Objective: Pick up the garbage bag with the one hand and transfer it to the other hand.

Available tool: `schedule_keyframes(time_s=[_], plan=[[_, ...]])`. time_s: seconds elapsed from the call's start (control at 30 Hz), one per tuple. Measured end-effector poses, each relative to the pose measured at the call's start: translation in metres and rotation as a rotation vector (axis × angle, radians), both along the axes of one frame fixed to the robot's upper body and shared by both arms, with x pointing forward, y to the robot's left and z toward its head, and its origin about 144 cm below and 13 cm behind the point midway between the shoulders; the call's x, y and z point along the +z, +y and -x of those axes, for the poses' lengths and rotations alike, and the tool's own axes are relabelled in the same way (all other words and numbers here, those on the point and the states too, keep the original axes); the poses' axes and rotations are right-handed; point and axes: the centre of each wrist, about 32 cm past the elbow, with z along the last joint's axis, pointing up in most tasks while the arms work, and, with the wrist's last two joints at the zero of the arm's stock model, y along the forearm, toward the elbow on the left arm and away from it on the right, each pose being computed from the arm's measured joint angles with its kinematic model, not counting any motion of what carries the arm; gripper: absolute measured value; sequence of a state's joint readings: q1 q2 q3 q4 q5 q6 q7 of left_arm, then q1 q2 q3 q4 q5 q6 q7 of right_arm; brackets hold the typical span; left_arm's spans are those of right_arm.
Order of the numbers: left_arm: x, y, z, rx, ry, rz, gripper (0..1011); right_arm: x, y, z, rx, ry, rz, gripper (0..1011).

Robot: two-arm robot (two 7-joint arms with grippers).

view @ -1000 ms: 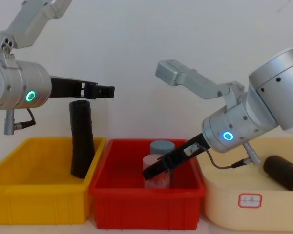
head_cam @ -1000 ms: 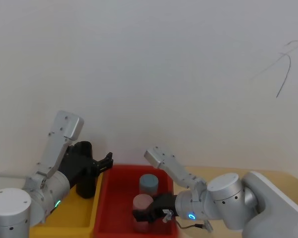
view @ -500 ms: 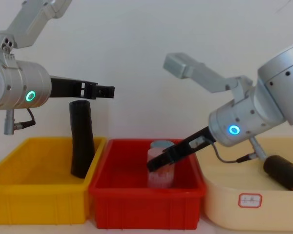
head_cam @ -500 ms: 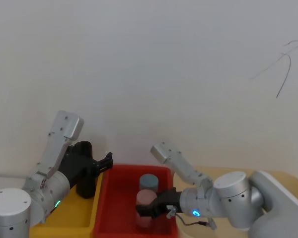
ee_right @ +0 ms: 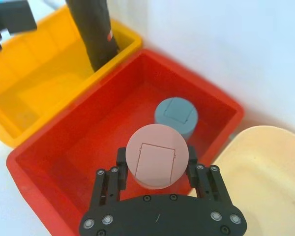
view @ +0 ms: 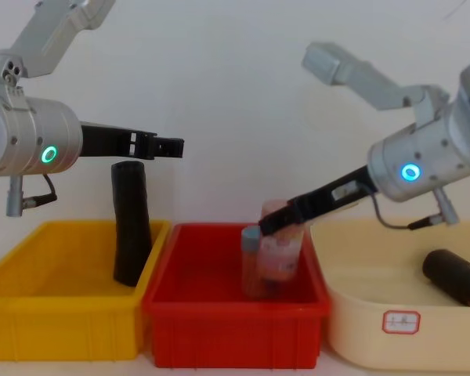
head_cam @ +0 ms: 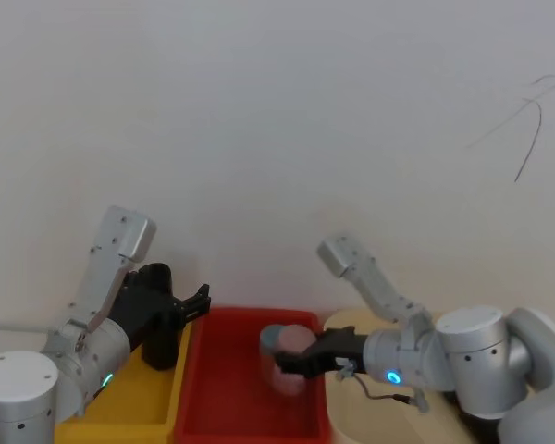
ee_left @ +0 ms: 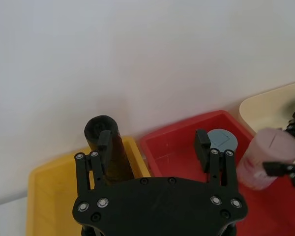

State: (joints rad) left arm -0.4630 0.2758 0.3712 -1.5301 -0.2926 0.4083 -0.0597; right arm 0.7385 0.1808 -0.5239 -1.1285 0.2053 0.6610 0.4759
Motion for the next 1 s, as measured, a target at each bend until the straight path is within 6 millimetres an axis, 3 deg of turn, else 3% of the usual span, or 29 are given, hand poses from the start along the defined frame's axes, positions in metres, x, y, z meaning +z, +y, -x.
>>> schedule_keyframes(time_s=[0.7, 1.0], plan=[[0.000, 0.000, 0.000, 0.000, 0.000, 0.000, 1002, 0.047, -0.050, 0.021, -0.125, -0.094, -0.108, 663], [0.000, 0.000, 0.000, 0.000, 0.000, 0.000, 1002, 0.054, -0.072, 0.030, -0.212, -0.118, -0.102, 663]])
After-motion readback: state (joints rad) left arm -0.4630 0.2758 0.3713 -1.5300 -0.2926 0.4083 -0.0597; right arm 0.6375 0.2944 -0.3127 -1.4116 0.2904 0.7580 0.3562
